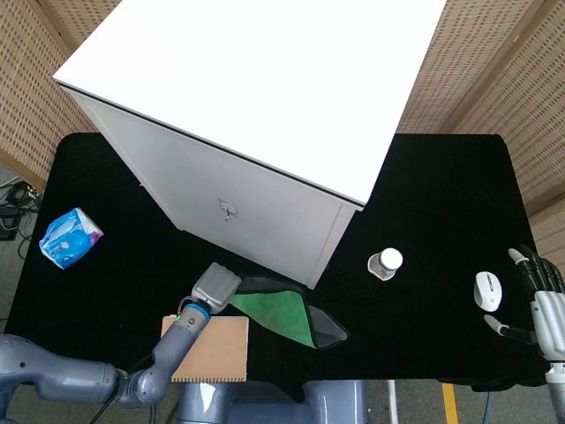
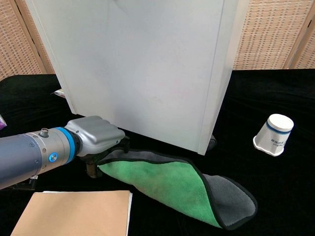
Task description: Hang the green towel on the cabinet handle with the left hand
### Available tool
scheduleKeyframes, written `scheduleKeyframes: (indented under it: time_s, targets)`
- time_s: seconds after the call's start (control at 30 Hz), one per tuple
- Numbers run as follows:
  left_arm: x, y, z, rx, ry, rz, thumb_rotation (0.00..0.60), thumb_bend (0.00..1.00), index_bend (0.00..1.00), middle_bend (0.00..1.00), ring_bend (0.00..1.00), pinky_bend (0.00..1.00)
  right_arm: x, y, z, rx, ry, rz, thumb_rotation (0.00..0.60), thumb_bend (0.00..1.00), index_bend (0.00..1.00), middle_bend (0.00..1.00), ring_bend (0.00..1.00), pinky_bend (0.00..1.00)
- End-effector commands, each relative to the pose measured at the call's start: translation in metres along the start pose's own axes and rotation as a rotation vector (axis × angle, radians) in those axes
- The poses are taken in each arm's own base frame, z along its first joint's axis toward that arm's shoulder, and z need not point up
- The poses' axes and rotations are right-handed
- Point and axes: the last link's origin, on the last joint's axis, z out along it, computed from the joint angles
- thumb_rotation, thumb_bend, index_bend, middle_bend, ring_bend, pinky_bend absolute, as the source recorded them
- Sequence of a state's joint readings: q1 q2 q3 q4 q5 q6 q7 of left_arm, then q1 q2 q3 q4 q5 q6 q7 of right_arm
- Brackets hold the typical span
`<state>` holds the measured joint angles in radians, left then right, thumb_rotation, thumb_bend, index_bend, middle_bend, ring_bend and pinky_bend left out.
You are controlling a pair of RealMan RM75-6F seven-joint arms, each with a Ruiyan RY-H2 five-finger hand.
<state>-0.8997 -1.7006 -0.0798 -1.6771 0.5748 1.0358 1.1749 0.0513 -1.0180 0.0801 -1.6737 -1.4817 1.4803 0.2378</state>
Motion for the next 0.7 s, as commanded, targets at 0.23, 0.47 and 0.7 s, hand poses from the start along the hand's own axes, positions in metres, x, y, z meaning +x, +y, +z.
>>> scheduleKeyframes:
  time_s: [0.23, 0.47, 0.7]
  targets:
    - [0.0040, 0.0020, 0.0038, -0.002, 0.045, 0.002, 0.600, 0.27, 0.14, 0.77, 0.56, 0.51, -0.0005, 0.0001, 0.0002, -0.001, -0.001, 0.001, 0.600, 0.07, 0.00, 0.00, 0.00, 0.00]
    - [-0.0009, 0.0064, 0.0080, 0.005, 0.019, 0.022, 0.600, 0.27, 0.21, 0.77, 0.56, 0.51, 0.0004, 0.0006, 0.0004, -0.002, 0.002, 0.005, 0.600, 0.07, 0.00, 0.00, 0.00, 0.00]
    - [-0.0040, 0.0052, 0.0061, 0.008, 0.015, 0.030, 0.600, 0.30, 0.43, 0.77, 0.56, 0.51, 0.0009, 0.0002, -0.0001, 0.002, 0.002, 0.007, 0.600, 0.07, 0.00, 0.00, 0.00, 0.00]
